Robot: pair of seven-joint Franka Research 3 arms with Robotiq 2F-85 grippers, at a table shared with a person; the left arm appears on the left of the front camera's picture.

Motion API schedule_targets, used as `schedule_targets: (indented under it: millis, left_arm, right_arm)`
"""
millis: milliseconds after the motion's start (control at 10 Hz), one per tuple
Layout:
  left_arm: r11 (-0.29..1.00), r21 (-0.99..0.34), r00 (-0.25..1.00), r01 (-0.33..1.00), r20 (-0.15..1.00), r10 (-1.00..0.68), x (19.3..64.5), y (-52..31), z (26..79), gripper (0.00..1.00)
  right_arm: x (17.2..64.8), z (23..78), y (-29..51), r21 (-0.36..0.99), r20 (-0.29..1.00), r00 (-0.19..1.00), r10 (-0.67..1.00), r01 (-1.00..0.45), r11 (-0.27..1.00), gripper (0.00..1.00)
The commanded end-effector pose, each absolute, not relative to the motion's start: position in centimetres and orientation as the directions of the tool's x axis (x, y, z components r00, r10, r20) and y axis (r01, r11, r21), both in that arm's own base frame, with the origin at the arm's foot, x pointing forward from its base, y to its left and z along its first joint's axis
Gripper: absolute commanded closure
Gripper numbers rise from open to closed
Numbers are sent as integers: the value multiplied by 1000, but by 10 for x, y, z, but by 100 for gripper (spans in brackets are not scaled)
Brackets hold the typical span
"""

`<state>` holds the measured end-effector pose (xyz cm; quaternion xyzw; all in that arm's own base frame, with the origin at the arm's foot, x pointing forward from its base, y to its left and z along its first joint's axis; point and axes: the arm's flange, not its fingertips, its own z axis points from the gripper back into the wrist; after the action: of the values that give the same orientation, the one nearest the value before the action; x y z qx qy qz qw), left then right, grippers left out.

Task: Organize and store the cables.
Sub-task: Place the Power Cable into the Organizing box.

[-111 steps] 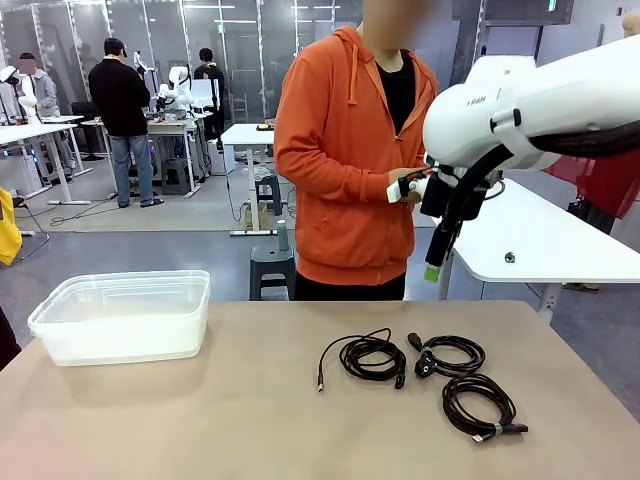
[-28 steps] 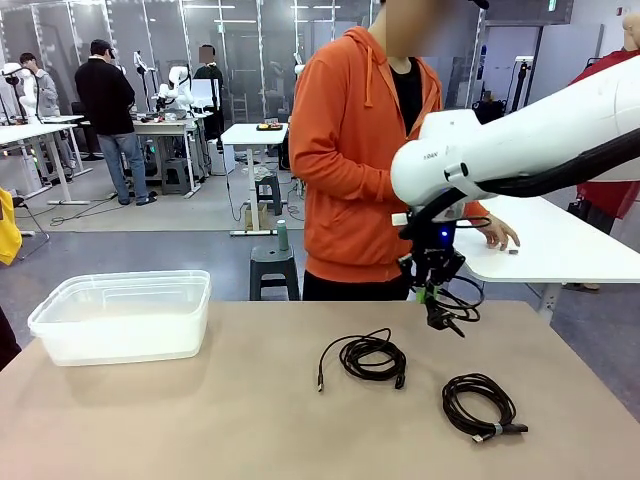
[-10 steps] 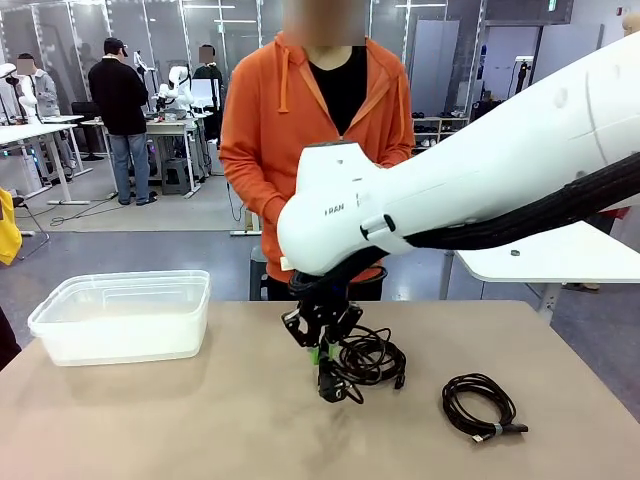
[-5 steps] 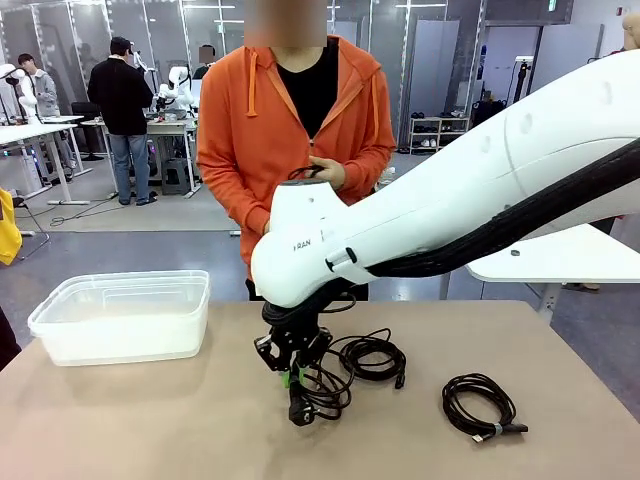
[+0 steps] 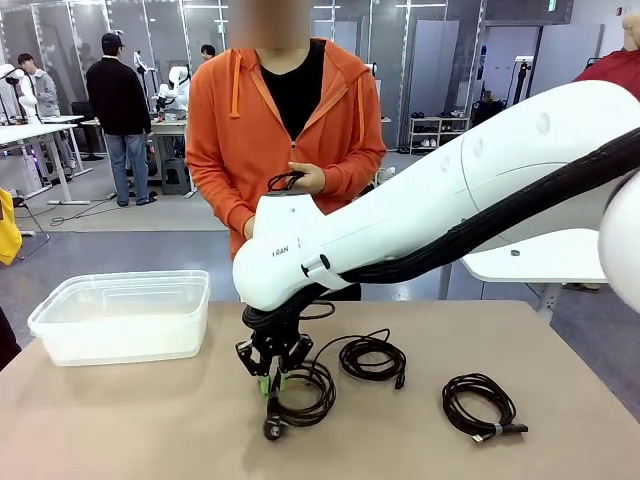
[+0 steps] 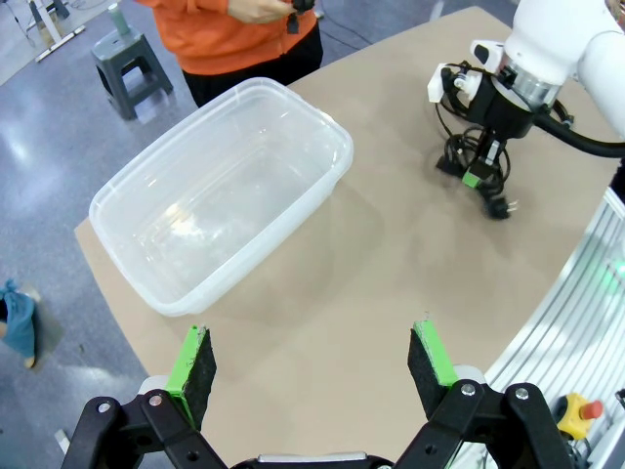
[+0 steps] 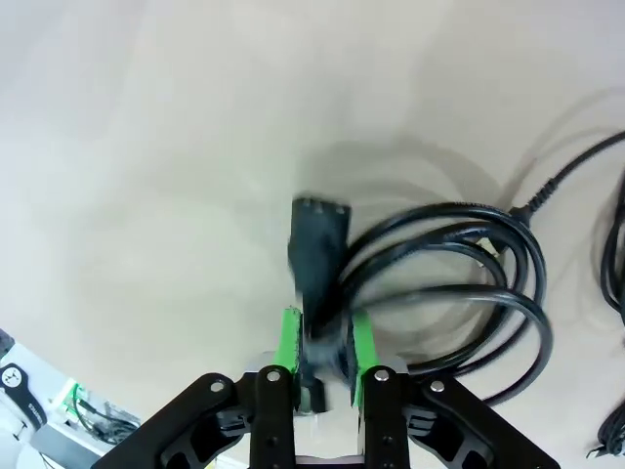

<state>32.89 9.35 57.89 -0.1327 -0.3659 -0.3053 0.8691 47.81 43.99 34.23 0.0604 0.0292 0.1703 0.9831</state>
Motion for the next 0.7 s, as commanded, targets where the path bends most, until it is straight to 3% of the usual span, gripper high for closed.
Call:
schedule_targets:
  millis: [0, 300, 400, 600]
  left_arm:
    - [770, -4, 539, 638, 716, -443, 327, 93, 578, 0]
    - [770, -4, 539, 638, 716, -443, 327, 93, 578, 0]
    - [770, -4, 539, 638, 716, -443, 327, 93, 578, 0]
    - [770, -4, 539, 638, 716, -443, 327, 93, 578, 0]
  right_arm:
    - [481, 343, 446, 128, -62, 950, 305, -296, 947, 55]
    - [480, 351, 442, 121, -45, 949, 311, -303, 945, 11]
    - [479, 353, 440, 121, -44, 950, 310, -303, 945, 0]
    - [476, 364, 432, 120, -20, 945, 326, -321, 939, 0]
